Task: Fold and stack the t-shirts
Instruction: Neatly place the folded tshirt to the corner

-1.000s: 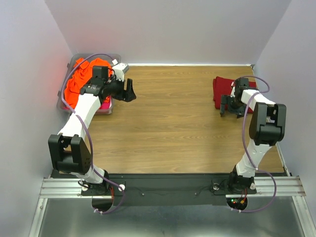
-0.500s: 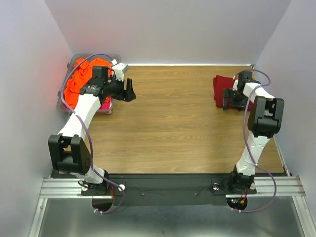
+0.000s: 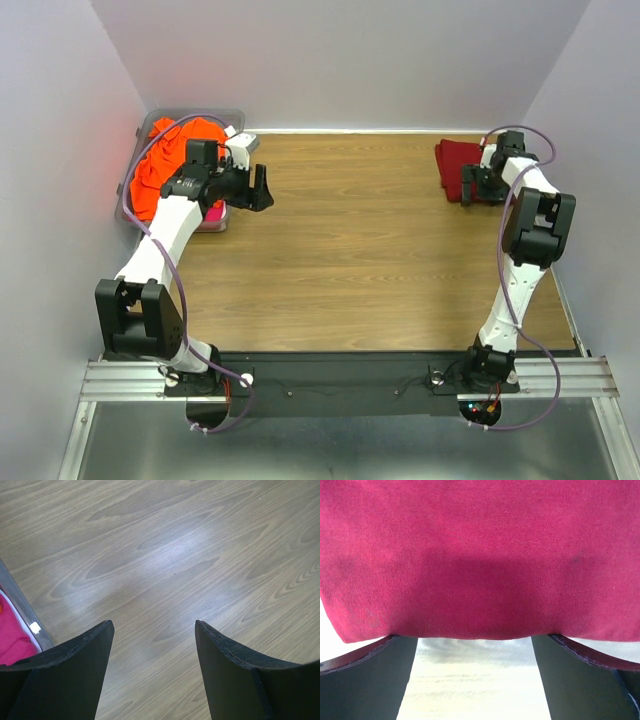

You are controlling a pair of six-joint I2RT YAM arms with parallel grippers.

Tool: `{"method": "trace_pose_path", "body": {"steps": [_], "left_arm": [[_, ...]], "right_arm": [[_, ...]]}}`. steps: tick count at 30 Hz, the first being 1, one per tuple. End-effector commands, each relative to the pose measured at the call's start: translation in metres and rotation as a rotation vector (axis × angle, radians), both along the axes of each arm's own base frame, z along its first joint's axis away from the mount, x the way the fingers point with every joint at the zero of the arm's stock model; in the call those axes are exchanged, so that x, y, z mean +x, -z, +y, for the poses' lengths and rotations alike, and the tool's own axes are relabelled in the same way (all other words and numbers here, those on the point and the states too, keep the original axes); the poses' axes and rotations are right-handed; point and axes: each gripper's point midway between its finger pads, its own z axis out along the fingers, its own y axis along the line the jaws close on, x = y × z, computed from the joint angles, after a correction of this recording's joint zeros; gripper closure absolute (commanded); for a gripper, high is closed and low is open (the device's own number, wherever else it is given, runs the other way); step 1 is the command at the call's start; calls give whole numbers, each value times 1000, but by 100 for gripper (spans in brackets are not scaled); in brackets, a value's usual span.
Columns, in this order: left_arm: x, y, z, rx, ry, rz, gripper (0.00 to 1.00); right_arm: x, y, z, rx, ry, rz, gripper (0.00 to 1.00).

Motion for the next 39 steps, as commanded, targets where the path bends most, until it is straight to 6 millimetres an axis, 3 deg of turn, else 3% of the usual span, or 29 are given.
{"method": "trace_pose_path", "body": {"steps": [1, 13, 25, 29, 35, 37, 38, 39], "left_arm": [[-1, -9, 2, 8, 19, -36, 22], [14, -2, 0, 3, 42, -4, 21], [25, 3, 1, -8, 36, 14, 21], [26, 2, 0, -15, 36, 16, 21], [27, -4, -1, -18, 38, 1, 20], [28, -10, -2, -25, 46, -17, 19], [29, -16, -4, -29, 60, -34, 18], [29, -17, -4, -31, 63, -39, 18]], "right_arm": [[30, 37, -15, -36, -116, -57, 0], [69, 32, -16, -9, -122, -131, 0], [82, 33, 10, 47, -109, -144, 0], [91, 27, 8, 36, -98, -165, 0], [90, 16, 23, 69, -121, -175, 0], [84, 2, 26, 78, -124, -175, 0], [79, -19, 30, 90, -134, -195, 0], [72, -10, 33, 103, -140, -171, 0]]}}
